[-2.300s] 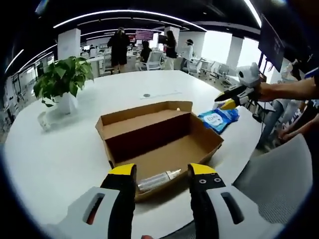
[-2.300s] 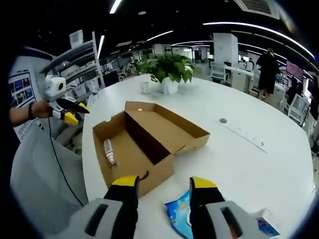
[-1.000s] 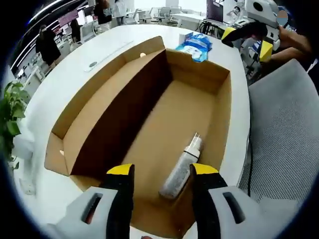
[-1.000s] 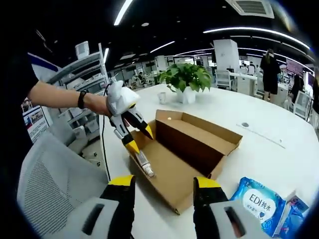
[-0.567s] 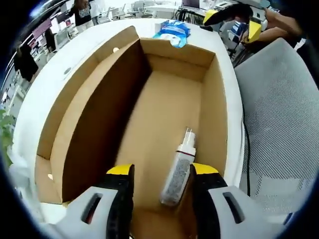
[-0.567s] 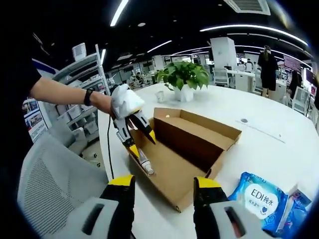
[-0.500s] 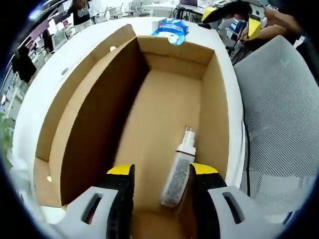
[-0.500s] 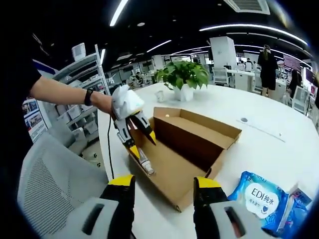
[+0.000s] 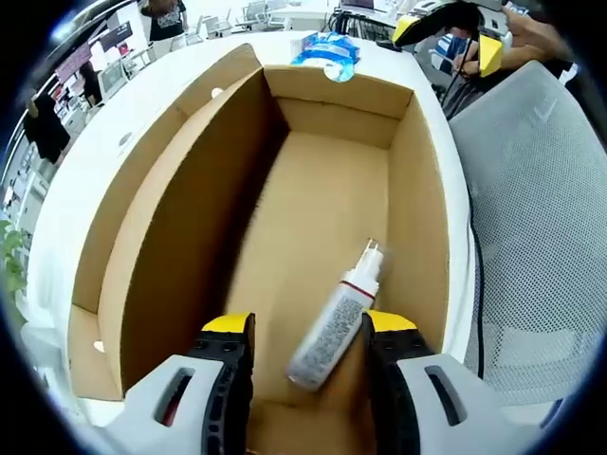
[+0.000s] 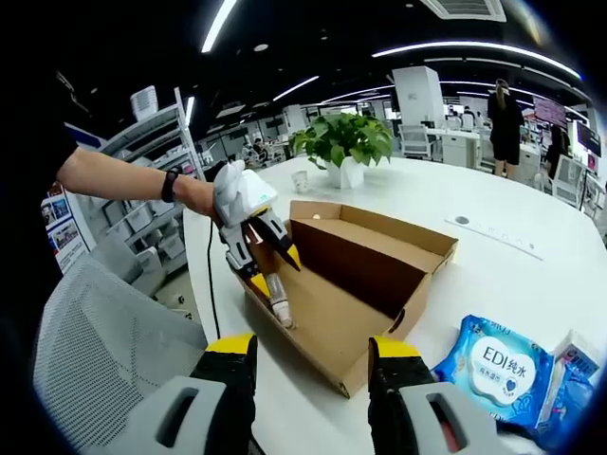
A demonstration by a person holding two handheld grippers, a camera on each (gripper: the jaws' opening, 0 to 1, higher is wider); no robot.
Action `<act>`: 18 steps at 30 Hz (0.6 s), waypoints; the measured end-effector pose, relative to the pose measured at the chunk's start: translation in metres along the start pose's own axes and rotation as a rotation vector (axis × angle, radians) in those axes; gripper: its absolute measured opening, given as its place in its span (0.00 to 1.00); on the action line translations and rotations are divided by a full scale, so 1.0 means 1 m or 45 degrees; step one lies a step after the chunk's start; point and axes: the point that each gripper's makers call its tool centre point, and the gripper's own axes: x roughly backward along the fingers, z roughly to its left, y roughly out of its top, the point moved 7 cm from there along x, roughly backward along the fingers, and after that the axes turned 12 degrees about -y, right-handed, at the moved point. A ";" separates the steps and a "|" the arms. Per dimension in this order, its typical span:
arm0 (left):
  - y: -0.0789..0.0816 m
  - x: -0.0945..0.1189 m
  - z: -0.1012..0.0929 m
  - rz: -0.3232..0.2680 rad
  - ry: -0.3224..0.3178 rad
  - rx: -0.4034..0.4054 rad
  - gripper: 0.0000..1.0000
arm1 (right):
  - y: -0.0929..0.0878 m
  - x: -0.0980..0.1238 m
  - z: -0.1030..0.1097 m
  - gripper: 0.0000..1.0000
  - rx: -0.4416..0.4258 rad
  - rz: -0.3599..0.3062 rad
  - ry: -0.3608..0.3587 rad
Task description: Operate the shoe box by opening the lid, removing the specified soft item, and placing it in the target area until the item is outside and the box remains undamaged.
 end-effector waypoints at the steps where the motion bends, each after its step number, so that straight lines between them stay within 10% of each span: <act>1: 0.000 -0.001 -0.001 0.001 -0.015 -0.009 0.47 | 0.000 0.000 0.000 0.44 -0.002 0.001 -0.001; 18: 0.001 -0.020 -0.004 0.063 -0.091 -0.102 0.33 | -0.007 0.002 0.000 0.44 -0.023 0.014 -0.010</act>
